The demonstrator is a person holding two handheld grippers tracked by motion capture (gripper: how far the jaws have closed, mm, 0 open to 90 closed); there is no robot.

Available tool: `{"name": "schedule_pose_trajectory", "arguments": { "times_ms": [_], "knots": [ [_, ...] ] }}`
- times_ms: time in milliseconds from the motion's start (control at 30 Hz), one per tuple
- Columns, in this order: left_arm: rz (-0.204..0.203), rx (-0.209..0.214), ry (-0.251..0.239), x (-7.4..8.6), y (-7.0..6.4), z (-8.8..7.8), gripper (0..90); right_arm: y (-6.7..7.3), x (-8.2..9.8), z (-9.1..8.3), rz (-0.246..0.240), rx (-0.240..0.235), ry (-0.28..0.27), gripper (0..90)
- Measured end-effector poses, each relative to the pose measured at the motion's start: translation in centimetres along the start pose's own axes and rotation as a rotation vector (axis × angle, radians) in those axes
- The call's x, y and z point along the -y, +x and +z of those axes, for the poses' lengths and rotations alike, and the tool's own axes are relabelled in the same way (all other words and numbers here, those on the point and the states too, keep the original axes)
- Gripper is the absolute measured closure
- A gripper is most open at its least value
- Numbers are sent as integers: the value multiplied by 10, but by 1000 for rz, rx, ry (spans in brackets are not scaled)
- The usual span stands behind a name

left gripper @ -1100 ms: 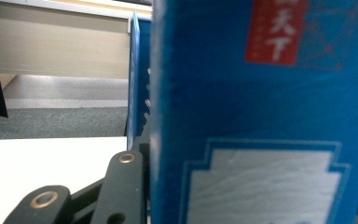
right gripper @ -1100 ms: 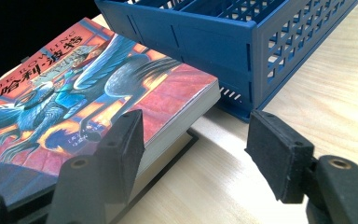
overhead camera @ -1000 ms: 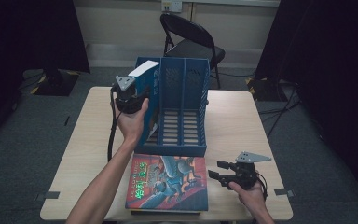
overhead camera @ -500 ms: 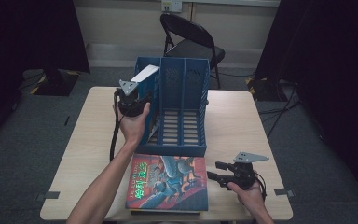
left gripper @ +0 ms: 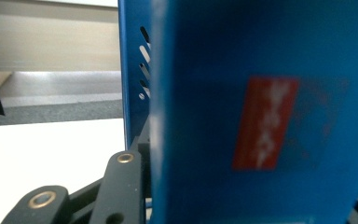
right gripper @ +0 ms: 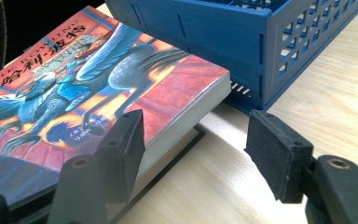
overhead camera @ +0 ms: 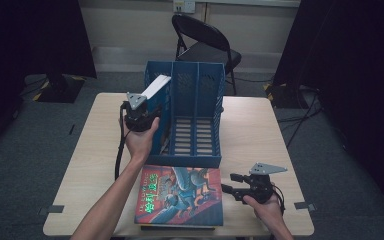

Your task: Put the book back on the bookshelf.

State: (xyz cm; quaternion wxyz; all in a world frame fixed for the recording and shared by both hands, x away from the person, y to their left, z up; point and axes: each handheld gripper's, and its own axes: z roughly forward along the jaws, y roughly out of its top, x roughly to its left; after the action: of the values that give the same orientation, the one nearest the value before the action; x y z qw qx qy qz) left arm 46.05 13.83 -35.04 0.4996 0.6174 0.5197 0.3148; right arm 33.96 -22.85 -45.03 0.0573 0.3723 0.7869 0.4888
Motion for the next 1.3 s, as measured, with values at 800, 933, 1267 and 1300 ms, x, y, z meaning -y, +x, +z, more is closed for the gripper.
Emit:
{"name": "schedule_pose_trajectory", "arguments": {
  "times_ms": [800,933,1267,1300],
  "knots": [
    [52,80,60,11,-1,-31,482,-1,2,3,1,11,38,368],
    [79,117,87,10,1,-34,406,0,2,3,-2,12,41,368],
    [59,149,102,8,10,-40,381,-1,2,3,0,13,45,367],
    [51,157,105,7,11,-41,377,-1,2,3,0,13,45,366]
  ]
}}
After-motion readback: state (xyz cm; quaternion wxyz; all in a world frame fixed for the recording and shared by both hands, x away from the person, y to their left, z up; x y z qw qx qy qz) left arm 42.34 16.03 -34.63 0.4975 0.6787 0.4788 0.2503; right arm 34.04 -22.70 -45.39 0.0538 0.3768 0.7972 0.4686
